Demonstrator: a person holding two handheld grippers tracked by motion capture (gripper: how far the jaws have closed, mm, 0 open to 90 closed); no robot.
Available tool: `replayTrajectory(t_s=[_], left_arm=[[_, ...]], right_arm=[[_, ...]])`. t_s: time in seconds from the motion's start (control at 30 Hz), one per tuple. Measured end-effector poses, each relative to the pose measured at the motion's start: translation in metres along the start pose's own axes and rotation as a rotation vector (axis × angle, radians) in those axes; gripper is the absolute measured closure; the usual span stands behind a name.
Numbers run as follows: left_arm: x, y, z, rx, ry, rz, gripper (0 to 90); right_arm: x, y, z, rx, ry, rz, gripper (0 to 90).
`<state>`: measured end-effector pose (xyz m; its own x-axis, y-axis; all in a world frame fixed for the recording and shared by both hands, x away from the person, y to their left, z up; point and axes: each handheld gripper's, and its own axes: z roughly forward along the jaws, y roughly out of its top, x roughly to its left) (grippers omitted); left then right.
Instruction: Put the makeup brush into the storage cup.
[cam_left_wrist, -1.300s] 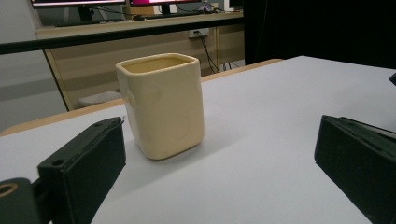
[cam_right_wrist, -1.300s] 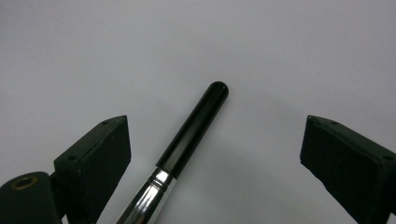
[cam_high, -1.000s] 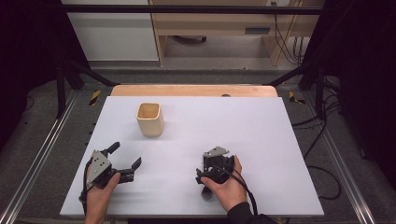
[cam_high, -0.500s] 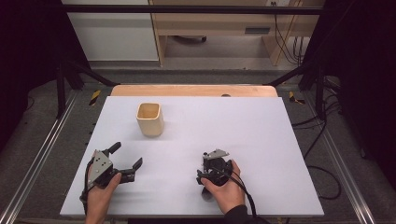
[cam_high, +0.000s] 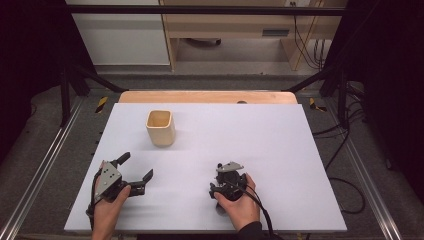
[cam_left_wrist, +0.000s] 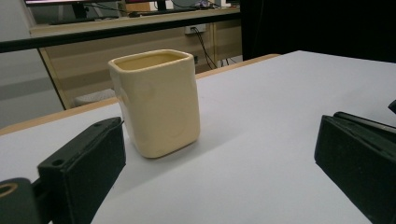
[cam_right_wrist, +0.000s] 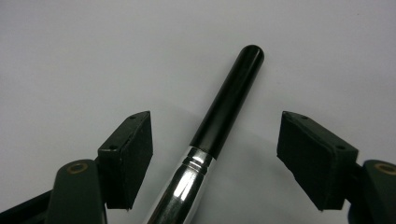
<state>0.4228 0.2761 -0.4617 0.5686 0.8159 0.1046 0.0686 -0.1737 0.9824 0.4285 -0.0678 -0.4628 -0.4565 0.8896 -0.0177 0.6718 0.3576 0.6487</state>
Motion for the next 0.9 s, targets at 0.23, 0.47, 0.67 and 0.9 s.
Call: replayTrajectory(t_s=[0.23,0.47,0.67,0.9], left_arm=[[-0.0001,0.0001,0.0005,-0.001,0.001,0.0,1.6],[-0.0003,0.0002,0.0003,0.0,0.0,0.002,1.6],[-0.0006,0.0001,0.0008,0.001,-0.001,0.005,1.7],[-0.0006,0.0001,0.0008,0.001,-0.001,0.006,1.9]], right_arm=[[0.0011,-0.002,0.002,0.007,-0.001,0.016,33.5],[0.0012,-0.0029,0.0032,0.013,0.0,0.028,35.2],[0.0003,-0.0036,0.0031,0.026,0.016,0.036,39.9],[0.0011,-0.0038,0.0037,0.034,0.019,0.043,42.1]])
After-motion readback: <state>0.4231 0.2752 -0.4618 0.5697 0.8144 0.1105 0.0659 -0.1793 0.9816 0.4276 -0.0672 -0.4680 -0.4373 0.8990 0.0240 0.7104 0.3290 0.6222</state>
